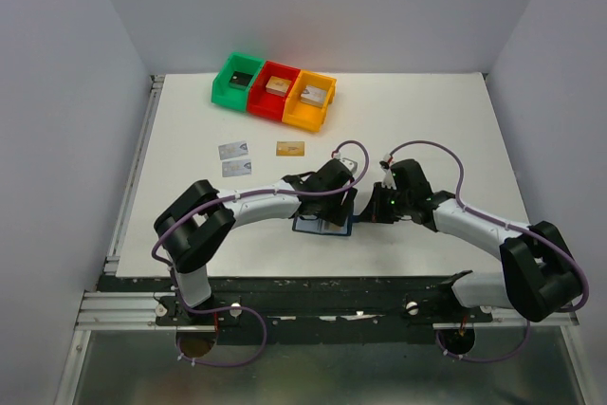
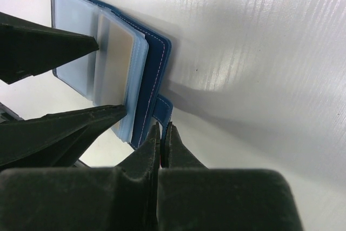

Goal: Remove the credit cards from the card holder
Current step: Remove the credit card from the card holder.

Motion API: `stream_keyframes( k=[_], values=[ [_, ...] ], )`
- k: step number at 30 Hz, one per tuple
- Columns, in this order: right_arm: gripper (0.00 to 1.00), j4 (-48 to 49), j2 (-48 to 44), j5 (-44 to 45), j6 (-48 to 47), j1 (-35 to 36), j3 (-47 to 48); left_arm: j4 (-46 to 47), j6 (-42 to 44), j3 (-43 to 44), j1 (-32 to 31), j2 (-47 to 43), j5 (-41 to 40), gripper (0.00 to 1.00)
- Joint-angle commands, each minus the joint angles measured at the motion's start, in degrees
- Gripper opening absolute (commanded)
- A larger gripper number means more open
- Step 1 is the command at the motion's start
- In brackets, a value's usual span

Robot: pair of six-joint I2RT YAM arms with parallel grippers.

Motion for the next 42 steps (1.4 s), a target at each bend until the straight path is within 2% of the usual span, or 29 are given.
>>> stream_keyframes(
  k=[1, 9, 32, 42],
  values=[
    [0.00, 1.9, -1.0, -2.2, -0.8, -0.1, -0.5, -0.2, 0.0, 0.2, -0.4, -0.7, -1.7, 0.76],
    [0.00, 1.8, -3.7, -2.4, -1.0, 0.0, -0.7, -2.1, -0.7, 0.9, -0.5, -0.2, -4.4, 0.74],
    [0.00, 1.5, -4.1, -1.4, -1.7, -0.1, -1.4, -2.3, -5.0, -4.1, 0.1, -6.9, -11.6, 0.70],
    [0.00, -3.5, -5.2, 2.7, -3.6, -0.1, -0.1, -1.1, -8.2, -10.1, 3.9, -14.8, -12.8, 0.71]
  ],
)
